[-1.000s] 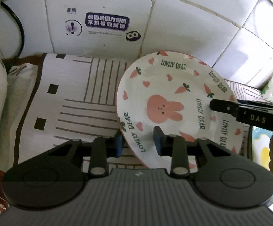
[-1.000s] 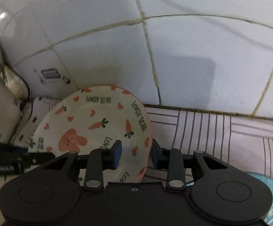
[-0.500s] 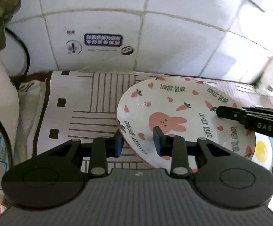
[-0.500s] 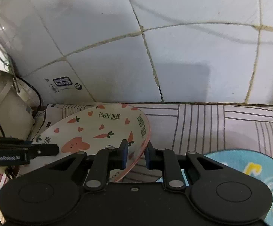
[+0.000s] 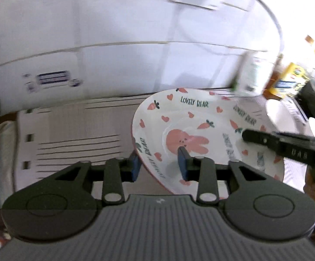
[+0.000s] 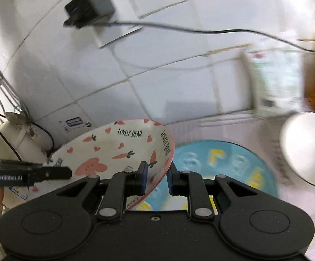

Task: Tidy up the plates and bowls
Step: 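Carry the bunny plate onto the egg plate stack and lower it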

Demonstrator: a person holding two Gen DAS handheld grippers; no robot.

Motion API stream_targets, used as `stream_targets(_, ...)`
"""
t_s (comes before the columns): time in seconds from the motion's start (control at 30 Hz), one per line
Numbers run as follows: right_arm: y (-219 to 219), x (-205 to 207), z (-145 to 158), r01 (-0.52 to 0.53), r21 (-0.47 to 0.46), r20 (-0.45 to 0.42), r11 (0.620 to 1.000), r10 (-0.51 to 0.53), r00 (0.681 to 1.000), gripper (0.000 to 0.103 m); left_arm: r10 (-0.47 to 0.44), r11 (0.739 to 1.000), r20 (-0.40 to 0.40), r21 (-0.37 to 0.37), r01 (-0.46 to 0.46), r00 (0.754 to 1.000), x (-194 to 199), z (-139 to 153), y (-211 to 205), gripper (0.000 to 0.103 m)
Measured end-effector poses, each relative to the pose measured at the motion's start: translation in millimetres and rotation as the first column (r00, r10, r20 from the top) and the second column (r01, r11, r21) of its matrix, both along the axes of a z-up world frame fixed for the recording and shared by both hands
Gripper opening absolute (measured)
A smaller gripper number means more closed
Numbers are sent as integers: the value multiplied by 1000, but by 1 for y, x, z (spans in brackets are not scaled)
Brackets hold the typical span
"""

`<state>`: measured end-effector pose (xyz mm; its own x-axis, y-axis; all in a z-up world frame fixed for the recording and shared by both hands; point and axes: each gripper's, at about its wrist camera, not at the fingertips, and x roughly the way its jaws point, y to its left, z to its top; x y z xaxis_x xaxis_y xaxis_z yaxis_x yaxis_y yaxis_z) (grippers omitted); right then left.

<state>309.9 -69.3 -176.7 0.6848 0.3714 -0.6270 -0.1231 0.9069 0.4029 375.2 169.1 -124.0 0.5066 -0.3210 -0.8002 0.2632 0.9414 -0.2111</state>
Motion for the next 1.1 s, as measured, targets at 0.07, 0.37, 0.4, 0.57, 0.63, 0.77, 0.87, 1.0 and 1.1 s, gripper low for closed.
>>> stream_targets(0.07, -13, -11, -1, 32, -6, -9, 999, -32, 999, 24, -31, 1000, -10, 0, 31, 999, 2, -2, -18, 35)
stream_targets(0.37, -67, -54, -9, 165, 20, -23, 986, -164, 986, 24, -153, 988, -106, -27, 151, 983, -3, -18, -73, 35)
stream_targets(0.4, -70, -57, -10, 172, 24, -27, 985, -172, 985, 24, -160, 987, -116, -30, 158, 980, -3, -22, -75, 35)
stream_targets(0.57, -74, -64, -22, 186, 15, -59, 982, -185, 981, 24, -184, 983, -126, 5, 186, 975, 1, -27, -85, 35)
stream_targets(0.63, -75, -67, -26, 202, 31, -76, 979, -199, 977, 24, -184, 982, -137, 8, 187, 973, 3, -29, -85, 35)
stream_targets(0.77, -71, -66, -28, 211, 14, -92, 977, -209, 974, 23, -193, 980, -159, 13, 197, 968, 9, -33, -85, 35)
stream_targets(0.87, -68, -63, -31, 206, -10, -103, 979, -206, 973, 23, -195, 979, -170, 23, 201, 966, 13, -36, -86, 36)
stream_targets(1.0, -67, -61, -33, 203, -9, -112, 979, -203, 973, 24, -188, 980, -156, 39, 196, 970, 16, -36, -87, 36)
stream_targets(1.1, -63, -60, -34, 202, -27, -126, 979, -203, 971, 24, -189, 977, -167, 66, 202, 968, 18, -40, -88, 36)
